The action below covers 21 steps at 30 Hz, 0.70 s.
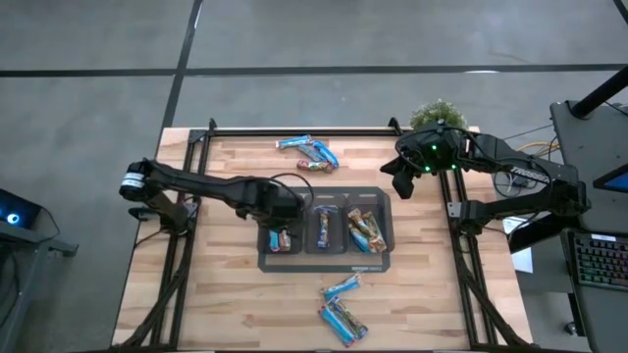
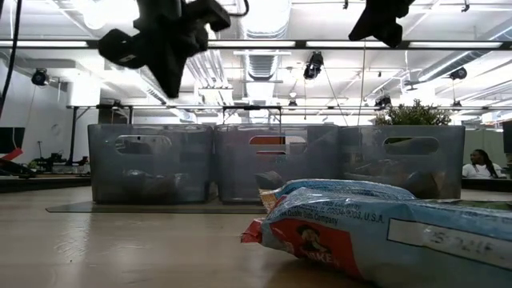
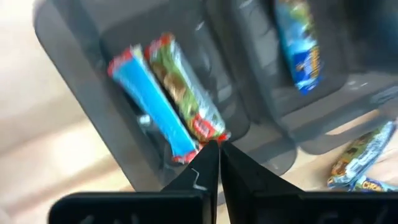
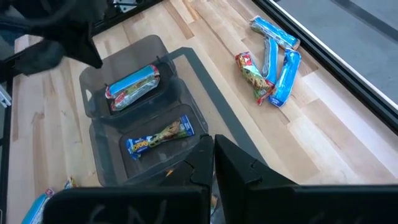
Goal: Pick and place Granola Bars by type
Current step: Put the yellow granola bar into the right black bin
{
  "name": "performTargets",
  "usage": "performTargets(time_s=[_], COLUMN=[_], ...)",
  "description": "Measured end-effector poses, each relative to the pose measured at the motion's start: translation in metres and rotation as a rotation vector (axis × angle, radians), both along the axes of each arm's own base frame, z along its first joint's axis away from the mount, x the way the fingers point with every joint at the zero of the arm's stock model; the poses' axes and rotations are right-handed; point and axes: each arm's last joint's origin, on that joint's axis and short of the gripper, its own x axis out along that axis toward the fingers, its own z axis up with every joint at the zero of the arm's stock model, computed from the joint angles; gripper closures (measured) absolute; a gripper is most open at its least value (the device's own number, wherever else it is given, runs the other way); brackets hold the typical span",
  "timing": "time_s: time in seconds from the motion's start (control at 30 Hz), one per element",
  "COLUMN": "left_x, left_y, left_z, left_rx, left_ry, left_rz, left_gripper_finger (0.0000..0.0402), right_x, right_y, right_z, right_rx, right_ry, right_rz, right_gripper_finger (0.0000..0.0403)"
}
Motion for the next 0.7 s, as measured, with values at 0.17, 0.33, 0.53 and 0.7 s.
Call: performTargets(time_s=[0.17, 0.33, 0.53, 0.7], left_x=[-0.008, -0.021, -0.034, -0.05], left_y=[0.004, 0.01, 0.016, 0.025], left_z=[0.023, 0.051, 0.077, 0.081], left_rx=[0.134, 0.32, 0.539, 0.598], left_ry=[-0.099, -0.25, -0.368, -0.376], left_rz=[-0.057, -0.119, -0.278, -0.299], left_gripper_finger=[0.0401, 0.0401, 0.0401, 0.0401], right_x=[0.0, 0.001, 0.001, 0.001], right_y=[0.0, 0.0, 0.0, 0.0], right_z=[0.0, 0.001, 0.001, 0.001], right_rx=[0.0, -0.002, -0.003, -0.001], right_ry=[0.0, -0.009, -0.013, -0.013], right_rz=[0.0, 0.001, 0.001, 0.003], right_gripper_finger=[0.0394, 0.0394, 0.0394, 0.0394])
